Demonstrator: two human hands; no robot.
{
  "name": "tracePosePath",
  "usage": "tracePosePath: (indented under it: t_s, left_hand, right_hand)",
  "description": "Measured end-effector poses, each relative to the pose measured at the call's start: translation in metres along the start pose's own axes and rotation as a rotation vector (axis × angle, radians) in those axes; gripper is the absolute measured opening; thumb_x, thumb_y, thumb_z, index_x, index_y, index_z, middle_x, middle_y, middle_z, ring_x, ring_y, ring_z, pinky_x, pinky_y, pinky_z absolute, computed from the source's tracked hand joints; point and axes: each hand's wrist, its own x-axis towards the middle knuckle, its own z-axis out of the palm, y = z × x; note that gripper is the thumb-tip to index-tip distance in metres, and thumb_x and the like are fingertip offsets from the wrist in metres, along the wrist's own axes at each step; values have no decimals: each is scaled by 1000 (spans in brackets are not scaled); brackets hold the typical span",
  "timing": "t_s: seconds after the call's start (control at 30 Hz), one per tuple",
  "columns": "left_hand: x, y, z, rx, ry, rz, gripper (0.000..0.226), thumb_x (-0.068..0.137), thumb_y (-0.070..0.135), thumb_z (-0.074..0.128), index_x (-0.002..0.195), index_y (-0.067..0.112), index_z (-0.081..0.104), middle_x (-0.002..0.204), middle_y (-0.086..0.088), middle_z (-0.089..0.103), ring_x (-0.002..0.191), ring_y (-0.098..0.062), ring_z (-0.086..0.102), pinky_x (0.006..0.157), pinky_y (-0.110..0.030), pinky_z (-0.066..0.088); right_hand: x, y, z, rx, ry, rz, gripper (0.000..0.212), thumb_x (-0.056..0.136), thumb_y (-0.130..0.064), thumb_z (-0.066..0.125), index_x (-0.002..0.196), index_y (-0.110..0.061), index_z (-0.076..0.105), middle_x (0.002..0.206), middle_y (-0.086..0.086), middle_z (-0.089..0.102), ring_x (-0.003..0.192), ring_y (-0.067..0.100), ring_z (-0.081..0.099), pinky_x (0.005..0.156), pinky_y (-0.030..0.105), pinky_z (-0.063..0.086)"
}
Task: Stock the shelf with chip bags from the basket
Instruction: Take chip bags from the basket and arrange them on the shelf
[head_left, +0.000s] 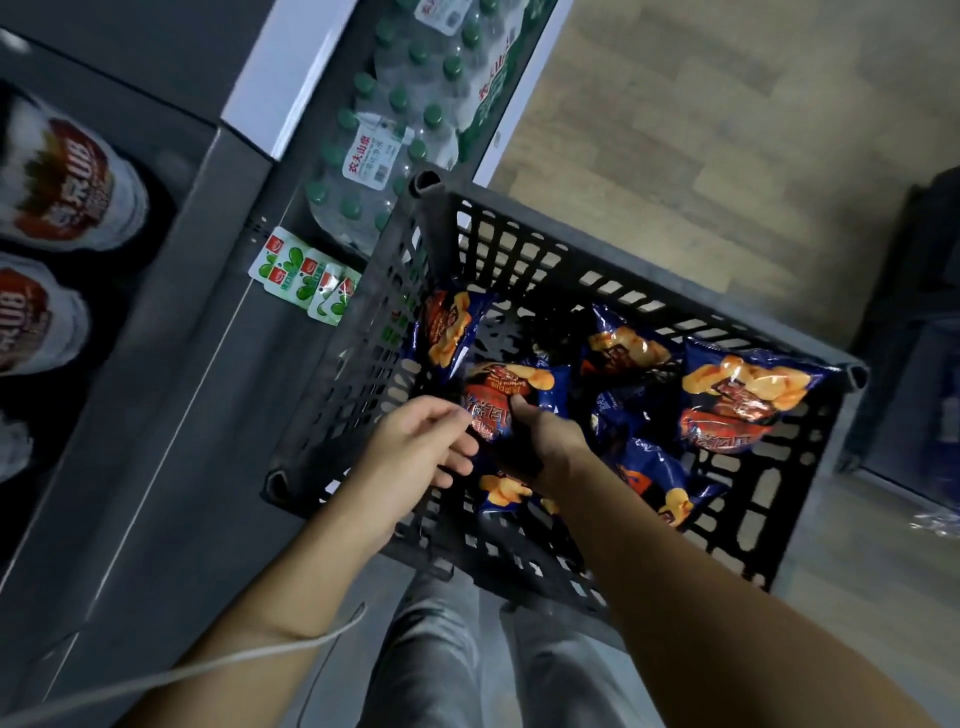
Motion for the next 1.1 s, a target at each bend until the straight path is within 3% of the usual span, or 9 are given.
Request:
tracePosePath:
  t_s: [0.13, 0.23, 0.43, 0.6, 0.7, 0.77, 0.83, 0.93, 1.1]
  left_hand:
    - [-20, 17, 2, -19, 62, 70, 11, 99, 18, 58, 100, 12, 68, 80, -2, 70, 69, -13, 64, 57, -23, 48]
    - [-42, 34, 4, -32, 133, 155, 9, 96, 18, 61, 99, 13, 67, 84, -2, 67, 71, -11, 60, 59, -23, 47]
    - [-99, 81, 8, -62, 317, 317, 37, 86, 37, 72, 113, 15, 62, 106, -3, 67, 95, -14, 65, 74, -26, 49]
    - [-160, 119, 5, -126, 388, 451, 44, 83, 38, 74, 117, 13, 61, 109, -1, 68, 95, -7, 65, 70, -17, 48]
    - [-207, 140, 1, -160, 346, 557, 46, 78, 42, 73, 115, 15, 64, 105, 0, 74, 93, -9, 70, 72, -17, 51]
    - [-241, 151, -5, -194, 318, 630, 32, 82, 37, 69, 108, 19, 67, 98, 3, 77, 87, -10, 74, 66, -17, 54]
    - [-271, 158, -13, -225, 341, 685, 29, 83, 35, 68, 108, 20, 67, 98, 4, 77, 88, -15, 74, 70, -25, 58]
    - [-316, 166, -31, -279, 433, 751, 46, 75, 44, 73, 113, 17, 66, 103, -1, 76, 94, -20, 74, 86, -43, 58]
    - [-384, 170, -71, -391, 580, 856, 52, 76, 39, 80, 117, 12, 64, 107, -4, 76, 96, -22, 74, 90, -45, 57]
  right_hand:
    - [-57, -18, -16, -1, -97, -147, 47, 93, -35, 72, 126, -5, 60, 111, 17, 74, 76, 26, 75, 61, 35, 61]
    - [-102, -33, -21, 52, -189, -268, 50, 93, -33, 71, 134, -7, 56, 116, 13, 74, 84, 24, 77, 58, 32, 60]
    - [-199, -66, -24, 30, -409, -530, 33, 95, -22, 68, 126, -11, 63, 112, 14, 76, 101, 34, 74, 90, 47, 60]
    - [-272, -83, -29, -68, -532, -761, 36, 94, -24, 70, 128, -15, 63, 116, 13, 74, 106, 35, 72, 97, 53, 55]
    - [-320, -89, -27, -135, -627, -849, 35, 95, -24, 68, 127, -12, 63, 116, 14, 75, 105, 35, 72, 91, 46, 58]
    - [-354, -90, -22, -168, -714, -896, 37, 93, -24, 68, 127, -11, 62, 115, 14, 75, 104, 33, 73, 88, 41, 58]
    - [-384, -90, -13, -189, -777, -941, 38, 92, -24, 70, 127, -10, 63, 116, 14, 75, 105, 34, 72, 92, 45, 57]
    - [-434, -88, 6, -247, -861, -1010, 38, 90, -26, 71, 124, -11, 65, 114, 14, 75, 105, 34, 73, 96, 47, 56]
    - [-508, -72, 48, -343, -1014, -1070, 40, 89, -28, 73, 123, -8, 67, 112, 16, 76, 104, 36, 73, 94, 44, 57]
